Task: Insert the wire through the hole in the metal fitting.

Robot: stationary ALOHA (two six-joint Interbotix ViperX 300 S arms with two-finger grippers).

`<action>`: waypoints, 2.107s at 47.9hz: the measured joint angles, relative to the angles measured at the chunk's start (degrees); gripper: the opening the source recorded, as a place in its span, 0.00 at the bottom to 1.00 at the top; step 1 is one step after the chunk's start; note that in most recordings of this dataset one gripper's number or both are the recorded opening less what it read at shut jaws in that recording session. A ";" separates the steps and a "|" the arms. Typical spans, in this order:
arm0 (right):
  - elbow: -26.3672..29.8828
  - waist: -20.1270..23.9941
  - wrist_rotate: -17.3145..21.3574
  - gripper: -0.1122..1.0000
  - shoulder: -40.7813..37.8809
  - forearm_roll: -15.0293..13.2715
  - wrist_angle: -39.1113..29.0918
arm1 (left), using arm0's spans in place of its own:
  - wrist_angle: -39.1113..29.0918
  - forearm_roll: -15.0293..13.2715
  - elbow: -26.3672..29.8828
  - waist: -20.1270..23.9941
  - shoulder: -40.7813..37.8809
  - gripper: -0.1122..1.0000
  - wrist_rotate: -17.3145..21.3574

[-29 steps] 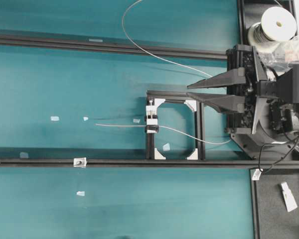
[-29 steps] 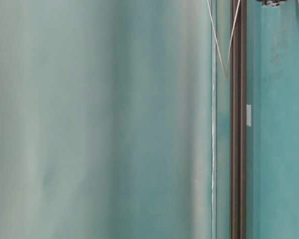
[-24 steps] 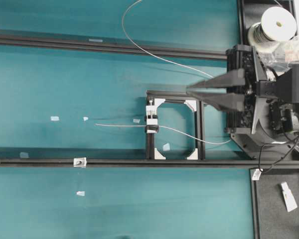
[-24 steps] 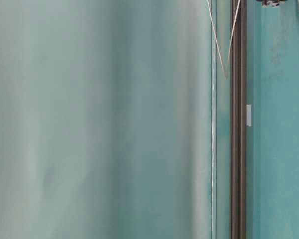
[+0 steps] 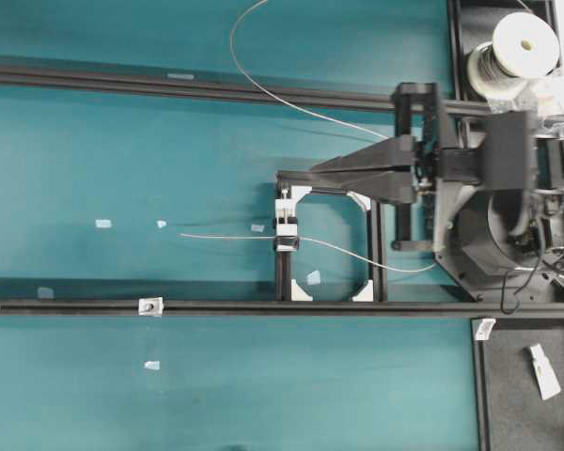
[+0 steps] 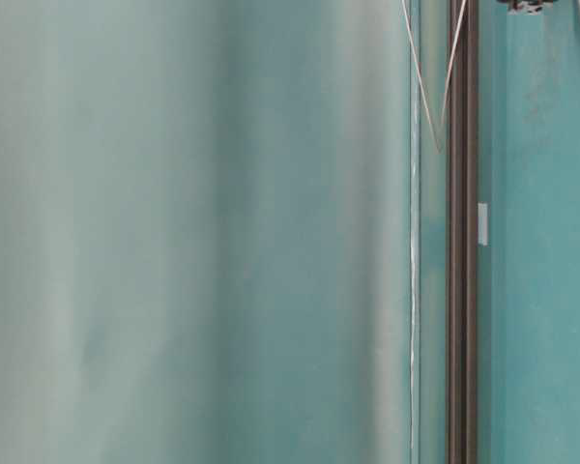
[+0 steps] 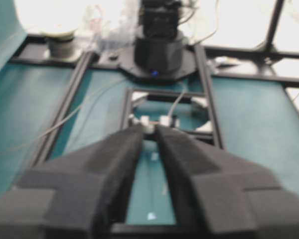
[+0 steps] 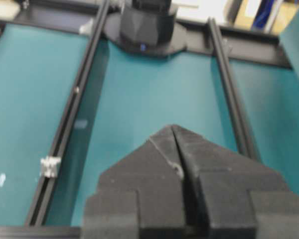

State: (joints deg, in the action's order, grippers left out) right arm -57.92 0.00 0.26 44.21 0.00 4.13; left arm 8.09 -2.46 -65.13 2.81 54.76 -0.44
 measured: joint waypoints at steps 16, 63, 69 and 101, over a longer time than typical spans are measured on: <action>2.20 -0.88 0.09 0.60 -7.12 -0.09 -0.09 | -3.43 0.00 3.08 0.88 -11.78 0.31 -0.09; 3.87 -0.97 9.93 0.76 -33.49 0.00 15.12 | 11.69 -0.09 -3.78 1.05 -25.93 0.54 0.97; 3.52 0.09 10.72 0.75 -35.77 0.00 18.02 | 13.36 0.00 -3.78 0.97 -29.09 0.54 1.05; 3.16 2.11 13.45 0.75 -44.21 0.00 22.32 | 27.86 0.00 -0.88 -1.93 -48.08 0.54 0.26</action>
State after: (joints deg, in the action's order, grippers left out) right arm -54.76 2.11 13.71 0.00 0.00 26.46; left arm 35.95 -2.46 -66.01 0.88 6.68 -0.18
